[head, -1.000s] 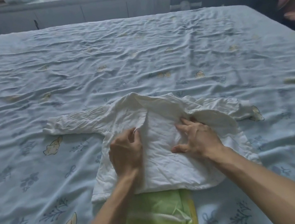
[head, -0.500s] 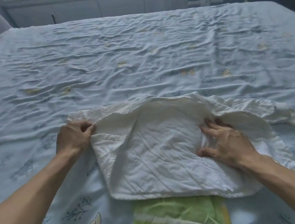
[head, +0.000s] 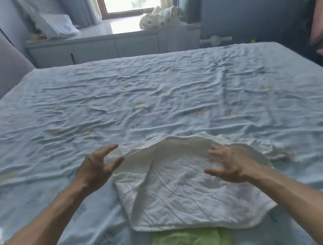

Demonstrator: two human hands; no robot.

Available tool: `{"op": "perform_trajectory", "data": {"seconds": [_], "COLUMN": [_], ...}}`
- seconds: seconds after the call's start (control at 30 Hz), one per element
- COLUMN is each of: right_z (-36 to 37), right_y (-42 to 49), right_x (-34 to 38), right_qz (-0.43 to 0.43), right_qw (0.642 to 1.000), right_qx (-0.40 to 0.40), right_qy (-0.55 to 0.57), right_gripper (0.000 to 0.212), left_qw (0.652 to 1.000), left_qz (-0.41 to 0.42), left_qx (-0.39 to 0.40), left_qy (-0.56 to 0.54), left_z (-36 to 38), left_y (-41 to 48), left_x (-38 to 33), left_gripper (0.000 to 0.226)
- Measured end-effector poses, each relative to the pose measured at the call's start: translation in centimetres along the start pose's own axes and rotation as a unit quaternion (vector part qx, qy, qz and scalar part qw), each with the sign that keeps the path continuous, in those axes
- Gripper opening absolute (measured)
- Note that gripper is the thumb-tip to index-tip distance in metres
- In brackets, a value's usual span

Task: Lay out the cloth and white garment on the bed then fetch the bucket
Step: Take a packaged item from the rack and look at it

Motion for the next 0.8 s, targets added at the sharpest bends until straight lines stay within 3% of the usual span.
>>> {"op": "perform_trajectory", "data": {"seconds": [0.17,0.33,0.47,0.6,0.8], "right_z": [-13.6,-30.4,-43.5,-54.1,-62.2], "right_y": [-5.3,-14.9,-25.0,-35.1,-47.6], "right_x": [6.8,14.3,21.0,27.1,33.3], "right_qz": [-0.060,-0.077,-0.079,-0.076,-0.101], "right_qw": [0.994,0.988,0.980,0.973,0.969], "right_qx": [-0.074,-0.131,-0.182,-0.217,-0.227], "right_qy": [0.047,0.020,0.005,0.014,0.008], "right_gripper": [0.099,0.102,0.107,0.107,0.113], "left_qw": [0.997,0.993,0.991,0.985,0.976], "left_qz": [0.055,0.110,0.126,0.150,0.151], "left_qx": [0.026,-0.004,-0.045,-0.074,-0.093], "left_qy": [-0.042,-0.038,-0.005,0.045,0.127], "left_z": [-9.8,-24.6,-38.9,-52.1,-64.0], "left_y": [-4.2,-10.6,-17.7,-26.1,-37.3], "left_x": [-9.3,-19.5,-26.6,-34.2,-39.4], "left_gripper": [0.083,0.101,0.095,0.074,0.074]}}
Point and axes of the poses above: each hand's wrist, its own y-axis towards the middle knuckle, its own z-axis out of the palm, x = y × z, the point moved 6 cm from there along y, towards the middle knuckle, and after that the axes turned 11 degrees about -z, right-handed, at the moved point
